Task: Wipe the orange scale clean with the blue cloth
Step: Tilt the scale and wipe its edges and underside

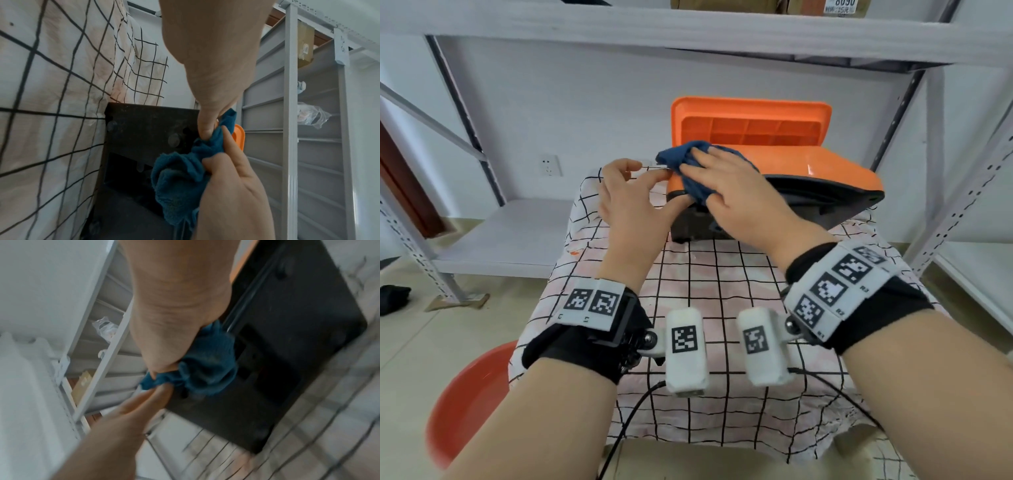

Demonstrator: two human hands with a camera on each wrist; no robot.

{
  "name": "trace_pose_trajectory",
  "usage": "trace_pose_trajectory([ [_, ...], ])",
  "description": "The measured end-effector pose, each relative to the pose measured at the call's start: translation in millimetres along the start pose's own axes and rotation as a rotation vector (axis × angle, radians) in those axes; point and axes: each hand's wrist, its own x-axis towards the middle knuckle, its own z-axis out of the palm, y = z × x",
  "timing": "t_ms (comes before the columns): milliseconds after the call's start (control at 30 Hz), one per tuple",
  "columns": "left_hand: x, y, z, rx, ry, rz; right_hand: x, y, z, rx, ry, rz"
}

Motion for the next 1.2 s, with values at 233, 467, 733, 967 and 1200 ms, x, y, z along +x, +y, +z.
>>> trace_pose_trajectory([
  [233, 0, 2, 8, -0.058, 0.009, -0.061, -15, 21, -17, -0.14, 0.078, 0.214],
  [467, -3, 1, 10, -0.029, 0.048, -0.083, -9, 7, -28, -0.104, -0.091, -0.075],
  [733, -2, 1, 8, 0.014, 0.037, -0.042, -5, -14, -15, -0.053, -0.051, -0.12],
  [967, -7, 5, 18, -0.041, 0.066, -0.064, -34, 47, -22, -0.162, 0.2, 0.186],
  [1200, -13, 14, 21, -0.104, 0.048, -0.078, -76, 78, -11, -0.279, 0.438, 0.596],
])
